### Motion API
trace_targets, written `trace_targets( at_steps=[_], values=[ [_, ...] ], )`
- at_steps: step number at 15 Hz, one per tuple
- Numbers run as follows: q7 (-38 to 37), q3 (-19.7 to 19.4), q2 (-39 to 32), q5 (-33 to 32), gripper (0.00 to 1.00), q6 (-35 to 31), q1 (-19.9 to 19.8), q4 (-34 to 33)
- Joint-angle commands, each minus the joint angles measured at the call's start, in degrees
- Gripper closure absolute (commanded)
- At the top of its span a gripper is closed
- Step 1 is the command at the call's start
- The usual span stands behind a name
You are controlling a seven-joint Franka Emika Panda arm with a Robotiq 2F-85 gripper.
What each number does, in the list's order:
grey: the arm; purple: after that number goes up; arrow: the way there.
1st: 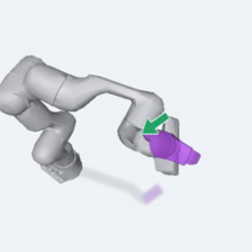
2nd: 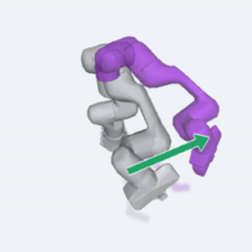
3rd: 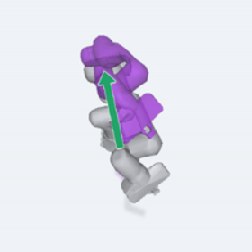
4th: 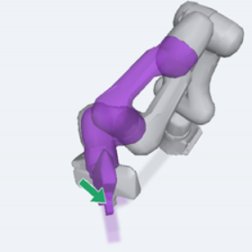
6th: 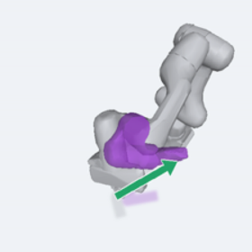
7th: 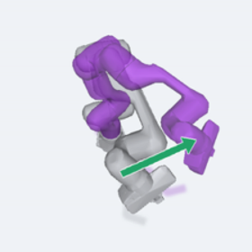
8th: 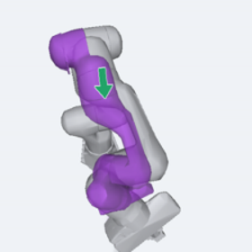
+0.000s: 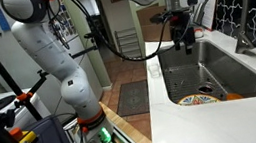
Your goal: Pour some liquid from the bottle on the right into the sink
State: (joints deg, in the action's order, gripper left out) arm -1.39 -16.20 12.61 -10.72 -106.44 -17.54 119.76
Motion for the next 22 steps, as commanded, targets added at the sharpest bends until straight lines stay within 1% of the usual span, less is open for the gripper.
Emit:
trace_targets(
  at_steps=[1,2,3,5,8,11,16,18,19,20,22],
  values=[
    [-0.10,-0.14,-0.67,0.01,0.00,0.19,0.23,-0.61],
    [-2.10,-0.07,-1.78,-0.32,0.00,1.52,-0.09,-1.23],
    [-6.22,-0.93,-5.13,0.71,0.00,1.62,-1.13,-3.78],
    [-7.06,-3.71,-9.26,2.38,0.00,-1.46,-2.83,-6.02],
    [-8.07,-7.57,-15.10,5.38,0.00,-3.15,-5.71,-9.68],
    [-9.00,-10.50,-21.04,11.12,0.00,-4.98,-8.90,-13.57],
    [-13.22,-12.28,-29.68,20.86,0.00,-9.84,-13.83,-20.00],
    [-15.27,-12.33,-32.89,24.68,0.00,-11.75,-15.86,-23.33],
    [-17.45,-11.92,-33.47,26.07,0.00,-12.50,-16.33,-24.26],
    [-14.64,-11.61,-30.25,22.56,0.00,-11.71,-15.43,-20.79],
    [-16.20,-11.41,-32.19,24.04,0.00,-12.17,-16.43,-22.96]
  ],
)
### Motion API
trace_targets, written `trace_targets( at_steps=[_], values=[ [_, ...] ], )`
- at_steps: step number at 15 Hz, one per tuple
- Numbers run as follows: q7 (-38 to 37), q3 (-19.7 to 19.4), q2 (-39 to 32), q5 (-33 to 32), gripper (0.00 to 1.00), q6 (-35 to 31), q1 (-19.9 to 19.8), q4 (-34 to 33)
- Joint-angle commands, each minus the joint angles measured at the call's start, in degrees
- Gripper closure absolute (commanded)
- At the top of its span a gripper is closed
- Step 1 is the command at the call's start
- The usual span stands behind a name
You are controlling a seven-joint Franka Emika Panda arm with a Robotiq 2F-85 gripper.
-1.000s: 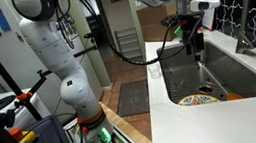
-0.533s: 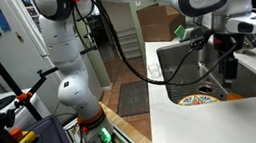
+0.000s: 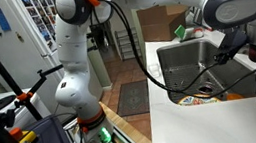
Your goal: Pour some liquid from the bottle on the right into the sink
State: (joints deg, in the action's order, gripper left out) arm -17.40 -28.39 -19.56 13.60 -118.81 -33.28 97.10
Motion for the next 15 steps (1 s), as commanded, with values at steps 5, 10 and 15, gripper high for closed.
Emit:
trace_targets(
  at_steps=[5,10,15],
  values=[
    [-11.23,-0.33,-8.05,0.12,0.00,2.01,-1.60,-8.07],
    [-24.53,-0.01,-15.22,1.93,0.00,1.49,-5.21,-15.94],
    [-33.52,2.04,-19.15,2.41,0.00,4.15,-9.99,-23.14]
  ],
)
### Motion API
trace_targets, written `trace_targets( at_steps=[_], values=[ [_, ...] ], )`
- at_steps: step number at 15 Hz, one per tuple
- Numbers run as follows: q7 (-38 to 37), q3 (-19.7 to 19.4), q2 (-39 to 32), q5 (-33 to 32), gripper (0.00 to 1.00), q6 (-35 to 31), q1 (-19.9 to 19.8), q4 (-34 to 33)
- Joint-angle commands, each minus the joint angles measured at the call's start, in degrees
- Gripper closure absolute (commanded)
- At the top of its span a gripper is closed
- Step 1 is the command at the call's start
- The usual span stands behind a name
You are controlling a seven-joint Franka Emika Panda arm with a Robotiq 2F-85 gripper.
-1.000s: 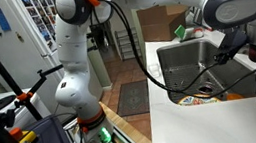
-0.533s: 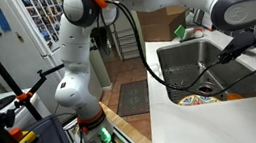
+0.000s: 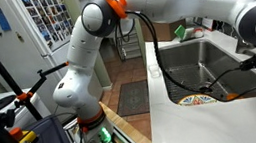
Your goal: Pour some liquid from the bottle on the right into the sink
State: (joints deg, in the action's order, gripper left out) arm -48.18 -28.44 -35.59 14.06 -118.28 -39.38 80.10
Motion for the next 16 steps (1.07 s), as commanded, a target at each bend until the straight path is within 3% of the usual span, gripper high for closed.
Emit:
trace_targets(
  at_steps=[1,8,16],
  values=[
    [-2.28,3.11,-3.87,2.44,0.00,4.72,-5.28,-7.83],
    [0.50,11.69,-8.60,9.13,0.00,14.42,-14.22,-19.38],
    [-2.93,20.36,-13.45,19.52,0.00,15.18,-20.05,-26.84]
  ],
)
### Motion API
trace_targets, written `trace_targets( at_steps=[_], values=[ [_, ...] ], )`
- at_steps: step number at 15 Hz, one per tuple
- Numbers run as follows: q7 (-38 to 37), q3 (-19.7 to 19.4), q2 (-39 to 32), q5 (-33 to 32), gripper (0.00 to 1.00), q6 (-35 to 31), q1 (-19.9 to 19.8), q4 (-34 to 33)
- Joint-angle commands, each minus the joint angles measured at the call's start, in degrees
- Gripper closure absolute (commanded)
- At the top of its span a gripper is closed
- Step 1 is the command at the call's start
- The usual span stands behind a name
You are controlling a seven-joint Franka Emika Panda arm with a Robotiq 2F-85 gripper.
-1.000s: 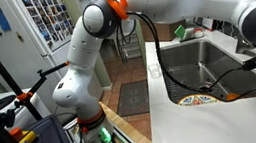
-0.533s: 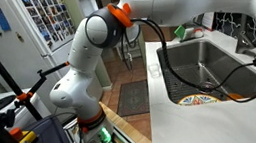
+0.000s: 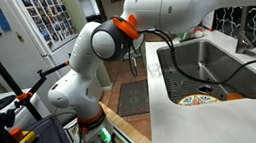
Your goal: Pour some liquid from the bottle on the right into the sink
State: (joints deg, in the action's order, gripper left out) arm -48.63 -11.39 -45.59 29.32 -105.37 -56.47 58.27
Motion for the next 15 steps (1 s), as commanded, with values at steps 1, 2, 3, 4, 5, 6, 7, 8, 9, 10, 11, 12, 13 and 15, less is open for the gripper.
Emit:
trace_targets(
  at_steps=[1,2,3,4,5,6,7,8,9,10,11,12,13,15],
  values=[
    [-3.01,4.26,-4.09,5.44,0.00,2.45,-3.48,-5.77],
    [-3.97,4.82,-4.68,6.44,0.00,2.64,-3.78,-6.31],
    [-4.57,5.57,-5.30,7.57,0.00,2.89,-4.22,-7.05],
    [-5.28,6.09,-5.94,8.57,0.00,2.99,-4.57,-7.78],
    [-5.96,6.61,-6.49,9.66,0.00,2.89,-4.90,-8.41],
    [-6.80,7.04,-7.12,10.50,0.00,3.21,-5.19,-9.28],
    [-7.49,7.35,-7.71,11.28,0.00,3.12,-5.40,-9.91],
    [-8.65,7.55,-8.25,11.99,0.00,2.83,-5.51,-10.56],
    [-9.64,7.77,-8.71,12.78,0.00,2.50,-5.66,-10.98],
    [-10.78,8.11,-9.31,13.46,0.00,2.56,-5.85,-11.75],
    [-12.43,8.34,-10.32,14.16,0.00,3.04,-5.93,-13.20],
    [-13.59,8.74,-10.85,14.80,0.00,3.59,-6.07,-13.90],
    [-14.66,9.04,-11.44,15.24,0.00,3.89,-6.06,-14.54],
    [-15.40,9.90,-11.86,16.02,0.00,3.94,-6.19,-14.61]
  ],
)
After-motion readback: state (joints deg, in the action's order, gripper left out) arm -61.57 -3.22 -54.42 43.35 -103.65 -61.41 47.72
